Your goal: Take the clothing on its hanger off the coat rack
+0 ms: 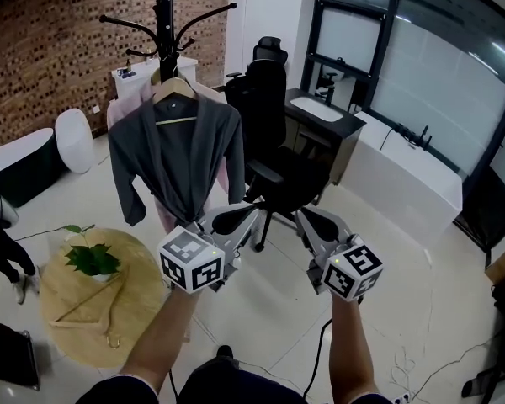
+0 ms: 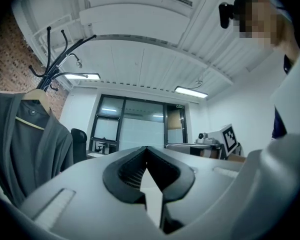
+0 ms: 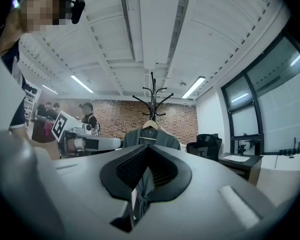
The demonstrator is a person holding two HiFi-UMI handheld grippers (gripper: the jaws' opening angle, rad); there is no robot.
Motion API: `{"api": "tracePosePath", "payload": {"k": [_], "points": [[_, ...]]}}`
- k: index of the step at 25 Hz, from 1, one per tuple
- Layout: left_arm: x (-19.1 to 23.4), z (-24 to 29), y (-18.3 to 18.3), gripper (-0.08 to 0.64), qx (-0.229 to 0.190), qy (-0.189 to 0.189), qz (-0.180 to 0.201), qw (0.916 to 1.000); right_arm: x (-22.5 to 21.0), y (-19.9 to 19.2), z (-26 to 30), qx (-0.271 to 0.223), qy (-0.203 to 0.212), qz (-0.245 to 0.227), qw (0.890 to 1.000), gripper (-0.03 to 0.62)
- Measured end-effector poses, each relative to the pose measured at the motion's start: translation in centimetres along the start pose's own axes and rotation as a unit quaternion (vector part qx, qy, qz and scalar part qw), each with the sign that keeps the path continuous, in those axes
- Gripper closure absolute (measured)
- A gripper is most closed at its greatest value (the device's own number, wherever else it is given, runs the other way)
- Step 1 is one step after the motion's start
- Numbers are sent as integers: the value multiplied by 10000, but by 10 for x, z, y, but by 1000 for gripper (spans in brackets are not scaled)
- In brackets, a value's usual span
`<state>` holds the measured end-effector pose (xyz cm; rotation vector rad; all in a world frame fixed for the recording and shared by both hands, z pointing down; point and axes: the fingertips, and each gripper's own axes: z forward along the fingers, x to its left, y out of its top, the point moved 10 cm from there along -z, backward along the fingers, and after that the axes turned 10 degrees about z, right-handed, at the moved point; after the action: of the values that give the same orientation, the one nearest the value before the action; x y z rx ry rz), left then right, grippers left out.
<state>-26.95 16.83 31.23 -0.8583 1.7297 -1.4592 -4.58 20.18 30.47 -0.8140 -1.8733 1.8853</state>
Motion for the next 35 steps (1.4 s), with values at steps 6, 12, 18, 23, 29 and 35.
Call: {"api": "tracePosePath", "payload": {"k": [6, 12, 18, 23, 29, 35], "points": [[62, 10, -2, 554, 30, 217, 29, 9998, -24, 1, 64, -10, 137, 121, 9998, 591], [111, 11, -8, 554, 152, 575, 164, 9981, -44, 3, 122, -24, 421, 115, 9990, 591], [152, 24, -15, 554, 228, 1080, 247, 9936, -74, 7, 184, -76, 981, 106, 9951, 591], [177, 48, -22, 554, 290, 1564, 291, 9868, -106, 9, 230, 21, 1578, 65, 9874, 591], [193, 76, -22, 554, 381, 2311, 370, 9715, -145, 21, 274, 107, 2381, -10, 9712, 591], [194, 94, -13, 554, 560, 2941, 598, 9523, -164, 35, 301, -46, 2927, -508, 9548, 591]]}}
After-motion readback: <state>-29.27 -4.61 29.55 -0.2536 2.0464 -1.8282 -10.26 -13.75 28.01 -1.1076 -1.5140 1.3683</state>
